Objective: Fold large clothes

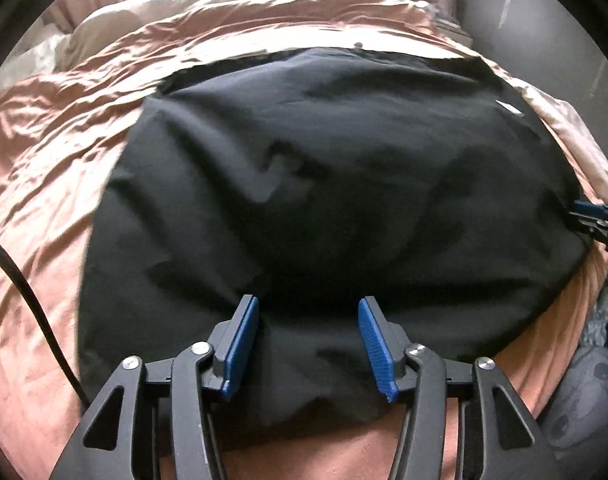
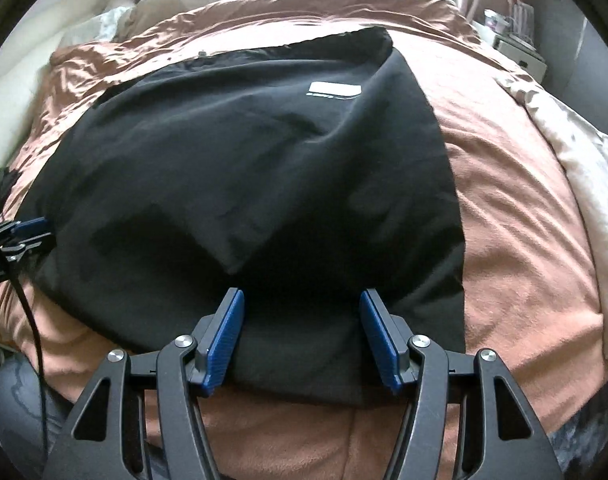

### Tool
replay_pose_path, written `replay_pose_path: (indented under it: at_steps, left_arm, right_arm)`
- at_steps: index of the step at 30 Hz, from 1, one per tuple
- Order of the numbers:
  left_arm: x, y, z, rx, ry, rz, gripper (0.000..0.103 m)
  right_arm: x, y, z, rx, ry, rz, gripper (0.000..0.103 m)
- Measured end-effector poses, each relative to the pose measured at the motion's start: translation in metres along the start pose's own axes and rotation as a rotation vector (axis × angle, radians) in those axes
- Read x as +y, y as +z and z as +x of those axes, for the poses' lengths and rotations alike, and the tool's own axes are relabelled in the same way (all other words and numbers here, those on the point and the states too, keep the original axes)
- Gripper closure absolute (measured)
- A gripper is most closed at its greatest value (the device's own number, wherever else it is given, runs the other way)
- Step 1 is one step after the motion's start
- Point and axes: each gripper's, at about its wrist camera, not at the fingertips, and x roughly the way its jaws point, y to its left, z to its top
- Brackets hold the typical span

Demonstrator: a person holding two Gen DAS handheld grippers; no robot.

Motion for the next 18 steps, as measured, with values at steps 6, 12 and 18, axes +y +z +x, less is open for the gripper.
replay_pose_path:
  at_steps: [6,12,18]
  left_arm:
    - [0.050,-0.010,-0.043,-0.060,0.038,-0.200,0.053]
    - [0.103,-0.039,-0.064,-0.064,-0.025,-0.423,0.053]
    - [0.131,-0.064,-0.067,-0.041,-0.125,-0.577,0.053]
  right_arm:
    - [0.014,0.005,-0.030,-0.024,0.033,0.033,0.046]
    - [0.045,0.008,-0.050,-0.021,0.148,0.006,0.060]
    - [0.072,0.012,-0.049,0.007,0.198,-0.031,0.067]
